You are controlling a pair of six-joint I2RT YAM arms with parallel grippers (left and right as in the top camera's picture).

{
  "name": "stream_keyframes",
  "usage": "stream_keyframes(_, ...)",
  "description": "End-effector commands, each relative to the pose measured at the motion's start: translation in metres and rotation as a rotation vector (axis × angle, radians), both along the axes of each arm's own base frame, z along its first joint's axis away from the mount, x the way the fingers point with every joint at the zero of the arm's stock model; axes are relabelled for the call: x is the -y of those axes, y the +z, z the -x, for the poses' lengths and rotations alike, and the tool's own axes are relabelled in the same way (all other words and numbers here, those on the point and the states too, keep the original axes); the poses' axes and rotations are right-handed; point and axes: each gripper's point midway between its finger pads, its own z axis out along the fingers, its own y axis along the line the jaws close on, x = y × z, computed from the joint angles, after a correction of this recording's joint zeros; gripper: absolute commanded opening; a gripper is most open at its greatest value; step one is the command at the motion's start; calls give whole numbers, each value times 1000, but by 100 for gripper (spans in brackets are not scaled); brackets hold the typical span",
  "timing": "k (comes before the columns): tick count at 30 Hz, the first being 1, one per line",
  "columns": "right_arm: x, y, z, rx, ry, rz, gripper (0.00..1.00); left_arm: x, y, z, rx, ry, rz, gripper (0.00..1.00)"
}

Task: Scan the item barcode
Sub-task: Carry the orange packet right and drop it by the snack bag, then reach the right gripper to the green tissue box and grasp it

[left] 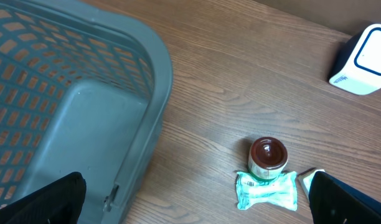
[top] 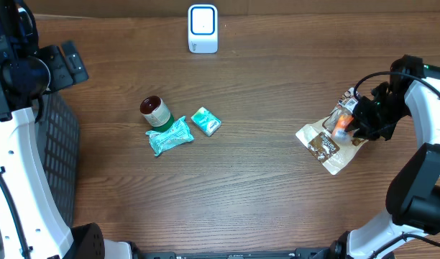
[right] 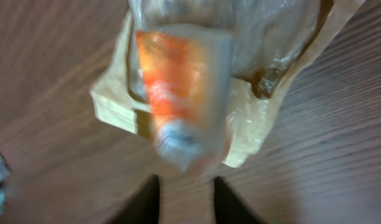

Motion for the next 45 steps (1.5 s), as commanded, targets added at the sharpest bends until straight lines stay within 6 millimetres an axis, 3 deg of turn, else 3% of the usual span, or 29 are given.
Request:
stream_keyframes(1,-1,9,2,9,58,28,36,-2,0,0,-4,-8,-18,100)
stream_keyframes(3,-11,21,-4,30,95,12,41,-2,0,0,-4,-8,-18,100)
stream_keyframes(7,-44,39,-20,88,172,-26,42,-2,0,0,-4,-8,-18,99)
stream_keyframes(13,-138,44,-36,196,371,-150,41,-2,0,0,-4,-8,-18,100)
stream_keyframes(20,-243,40,-37,300,526,-194,41,-2,0,0,-5,-8,-18,99)
stream_keyframes(24,-283,30,-33,327,559,-157,41,-2,0,0,-4,-8,-18,99)
stream_keyframes(30,-312,13,-30,317,564,-153,40,-2,0,0,-4,-8,-18,100)
stream_keyframes(36,-333,-14,-28,262,568,-222,32,-2,0,0,-4,-8,-18,99)
stream_keyframes(45,-335,-20,-32,271,570,-218,32,-2,0,0,-4,-8,-18,99)
